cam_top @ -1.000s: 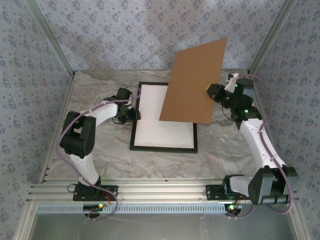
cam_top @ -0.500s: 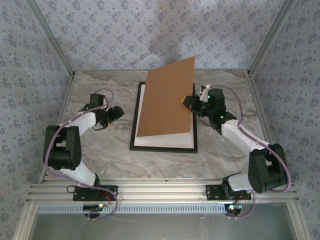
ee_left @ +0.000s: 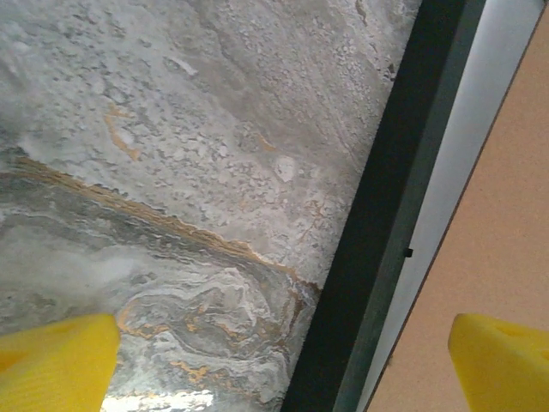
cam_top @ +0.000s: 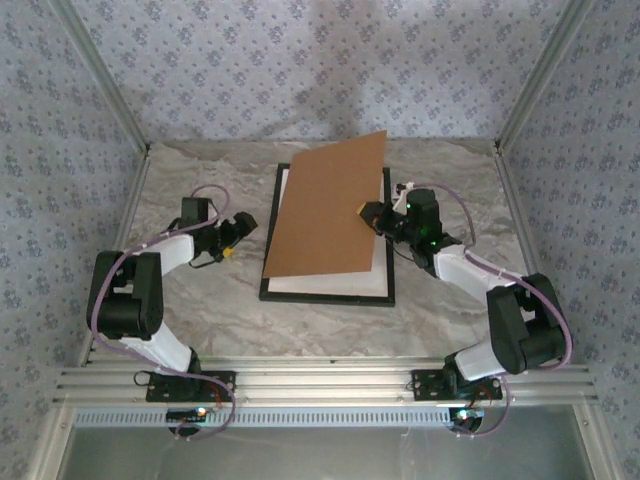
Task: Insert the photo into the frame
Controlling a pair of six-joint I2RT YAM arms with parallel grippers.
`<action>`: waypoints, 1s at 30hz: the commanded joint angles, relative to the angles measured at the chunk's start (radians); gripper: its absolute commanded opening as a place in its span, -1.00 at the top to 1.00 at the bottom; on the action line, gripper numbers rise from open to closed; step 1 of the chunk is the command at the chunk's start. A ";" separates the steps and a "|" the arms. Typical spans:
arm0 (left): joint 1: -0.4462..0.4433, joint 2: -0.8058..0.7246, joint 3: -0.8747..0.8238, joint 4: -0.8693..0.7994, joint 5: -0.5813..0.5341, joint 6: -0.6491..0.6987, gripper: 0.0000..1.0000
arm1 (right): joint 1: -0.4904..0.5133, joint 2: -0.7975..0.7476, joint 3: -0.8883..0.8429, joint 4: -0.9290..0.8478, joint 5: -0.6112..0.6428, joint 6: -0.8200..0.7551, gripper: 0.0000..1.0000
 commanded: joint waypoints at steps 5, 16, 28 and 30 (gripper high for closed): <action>-0.014 0.025 -0.003 0.042 0.045 -0.008 -0.95 | -0.056 0.050 0.026 0.159 -0.163 -0.005 1.00; -0.035 0.037 0.022 0.022 0.038 -0.010 -0.95 | -0.100 0.141 0.017 0.238 -0.254 0.038 1.00; -0.071 0.043 0.042 0.009 0.024 -0.026 -0.94 | -0.145 0.211 -0.020 0.283 -0.318 0.065 1.00; -0.077 0.045 0.043 0.010 0.023 -0.030 -0.95 | -0.148 0.211 -0.022 0.277 -0.332 0.062 1.00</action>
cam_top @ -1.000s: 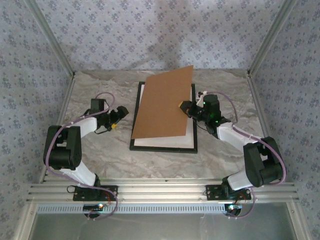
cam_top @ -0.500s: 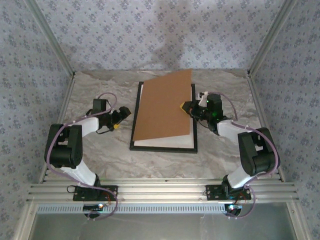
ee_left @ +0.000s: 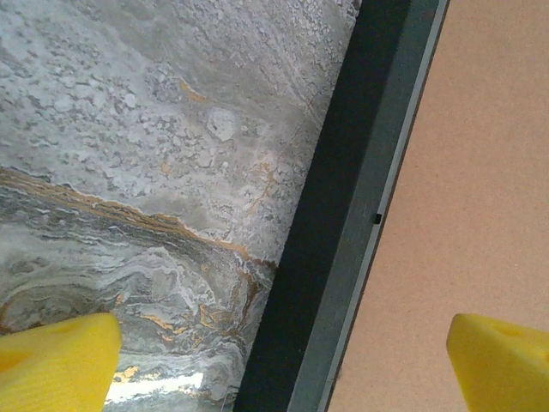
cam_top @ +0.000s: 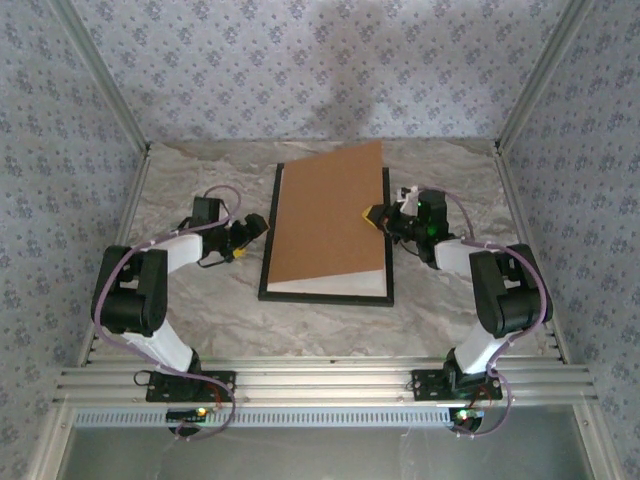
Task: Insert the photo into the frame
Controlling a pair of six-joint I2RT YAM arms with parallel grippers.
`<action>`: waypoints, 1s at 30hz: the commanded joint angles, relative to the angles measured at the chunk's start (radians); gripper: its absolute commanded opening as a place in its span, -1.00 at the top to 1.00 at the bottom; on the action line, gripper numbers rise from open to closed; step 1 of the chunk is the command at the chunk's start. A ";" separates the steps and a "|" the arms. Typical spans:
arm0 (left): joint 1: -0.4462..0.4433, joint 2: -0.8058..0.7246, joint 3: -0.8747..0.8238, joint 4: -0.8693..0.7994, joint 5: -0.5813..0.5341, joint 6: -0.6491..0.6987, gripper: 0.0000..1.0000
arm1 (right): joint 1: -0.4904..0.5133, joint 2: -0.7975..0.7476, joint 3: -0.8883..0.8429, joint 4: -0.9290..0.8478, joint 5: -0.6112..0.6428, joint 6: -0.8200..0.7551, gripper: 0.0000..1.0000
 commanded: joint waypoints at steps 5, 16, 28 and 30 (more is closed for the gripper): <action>-0.025 0.022 0.038 -0.001 0.002 -0.025 -0.95 | -0.015 -0.012 -0.005 0.010 -0.072 -0.024 1.00; -0.072 0.038 0.025 0.039 0.002 -0.068 -0.94 | -0.005 0.001 -0.036 0.010 -0.082 -0.024 1.00; -0.096 0.045 0.029 0.053 0.005 -0.090 -0.94 | -0.027 -0.034 -0.093 -0.006 -0.033 -0.048 1.00; -0.100 0.045 0.030 0.054 0.007 -0.091 -0.94 | -0.023 -0.032 -0.096 0.003 -0.025 -0.050 1.00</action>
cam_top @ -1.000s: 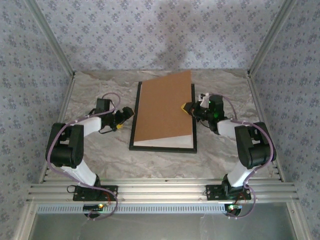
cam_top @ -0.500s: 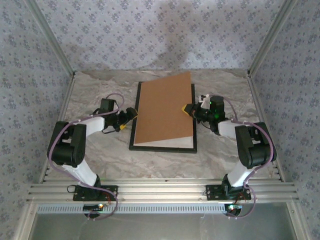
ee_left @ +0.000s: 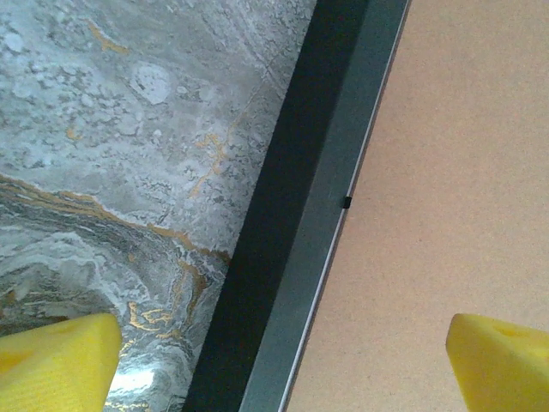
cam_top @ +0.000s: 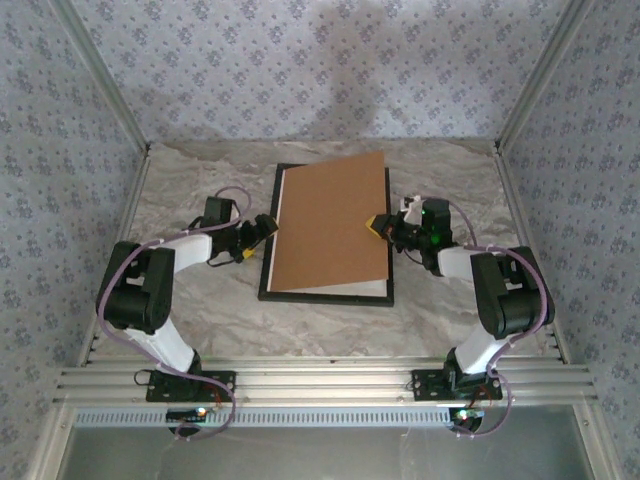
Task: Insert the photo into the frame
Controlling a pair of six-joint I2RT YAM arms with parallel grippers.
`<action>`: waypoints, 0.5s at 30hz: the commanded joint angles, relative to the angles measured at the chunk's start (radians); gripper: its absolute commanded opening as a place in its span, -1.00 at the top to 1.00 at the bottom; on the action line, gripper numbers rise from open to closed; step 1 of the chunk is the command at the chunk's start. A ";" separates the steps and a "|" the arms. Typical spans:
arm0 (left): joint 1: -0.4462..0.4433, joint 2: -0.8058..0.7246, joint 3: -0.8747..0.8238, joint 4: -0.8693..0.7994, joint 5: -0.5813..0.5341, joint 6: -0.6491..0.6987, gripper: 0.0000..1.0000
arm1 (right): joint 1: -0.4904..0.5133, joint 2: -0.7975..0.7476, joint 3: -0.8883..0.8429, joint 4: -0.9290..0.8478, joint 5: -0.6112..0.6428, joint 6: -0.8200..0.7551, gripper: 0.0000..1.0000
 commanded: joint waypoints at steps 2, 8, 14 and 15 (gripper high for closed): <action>-0.026 0.020 0.019 0.024 0.031 -0.023 -0.94 | 0.008 -0.018 -0.016 -0.005 0.019 -0.029 1.00; -0.047 0.024 0.013 0.034 0.036 -0.038 -0.94 | 0.035 0.010 -0.014 0.069 0.048 -0.008 1.00; -0.061 0.019 -0.003 0.043 0.042 -0.049 -0.94 | 0.060 0.042 -0.037 0.134 0.071 0.008 1.00; -0.063 0.019 -0.005 0.044 0.043 -0.050 -0.94 | 0.064 0.049 -0.040 0.139 0.070 0.013 1.00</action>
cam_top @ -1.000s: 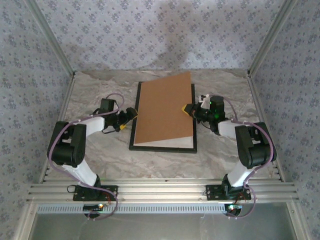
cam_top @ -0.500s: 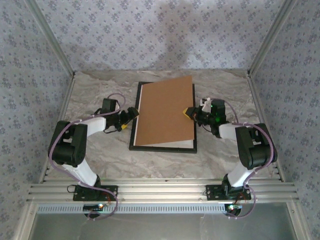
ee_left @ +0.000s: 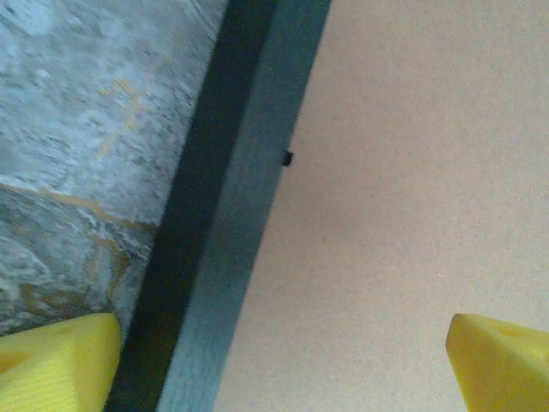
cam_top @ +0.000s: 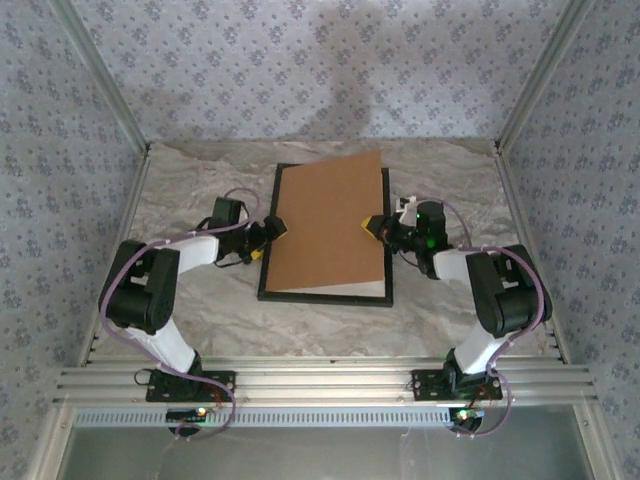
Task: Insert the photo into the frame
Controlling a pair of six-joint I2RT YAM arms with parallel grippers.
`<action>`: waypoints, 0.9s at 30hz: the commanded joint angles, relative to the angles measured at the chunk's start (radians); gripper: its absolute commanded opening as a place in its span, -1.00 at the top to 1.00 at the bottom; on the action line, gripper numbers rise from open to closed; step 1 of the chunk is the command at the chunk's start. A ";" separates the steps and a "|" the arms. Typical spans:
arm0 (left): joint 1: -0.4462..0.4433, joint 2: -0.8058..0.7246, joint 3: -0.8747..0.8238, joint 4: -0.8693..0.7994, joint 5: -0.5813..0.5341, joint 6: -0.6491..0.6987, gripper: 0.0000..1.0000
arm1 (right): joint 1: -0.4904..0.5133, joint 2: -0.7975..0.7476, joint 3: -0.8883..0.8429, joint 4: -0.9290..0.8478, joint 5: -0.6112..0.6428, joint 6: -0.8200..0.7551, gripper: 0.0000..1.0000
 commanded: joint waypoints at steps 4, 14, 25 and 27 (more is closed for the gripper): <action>-0.011 0.013 -0.013 0.026 0.031 -0.022 -0.94 | 0.029 0.048 -0.038 0.085 0.025 0.033 1.00; -0.017 0.014 -0.015 0.039 0.039 -0.030 -0.94 | 0.045 0.059 -0.070 0.065 0.081 0.038 1.00; -0.017 0.013 -0.013 0.038 0.039 -0.030 -0.93 | 0.051 -0.002 -0.021 -0.215 0.167 -0.082 0.78; -0.017 0.013 -0.012 0.037 0.038 -0.030 -0.93 | 0.056 -0.025 0.001 -0.309 0.201 -0.122 0.70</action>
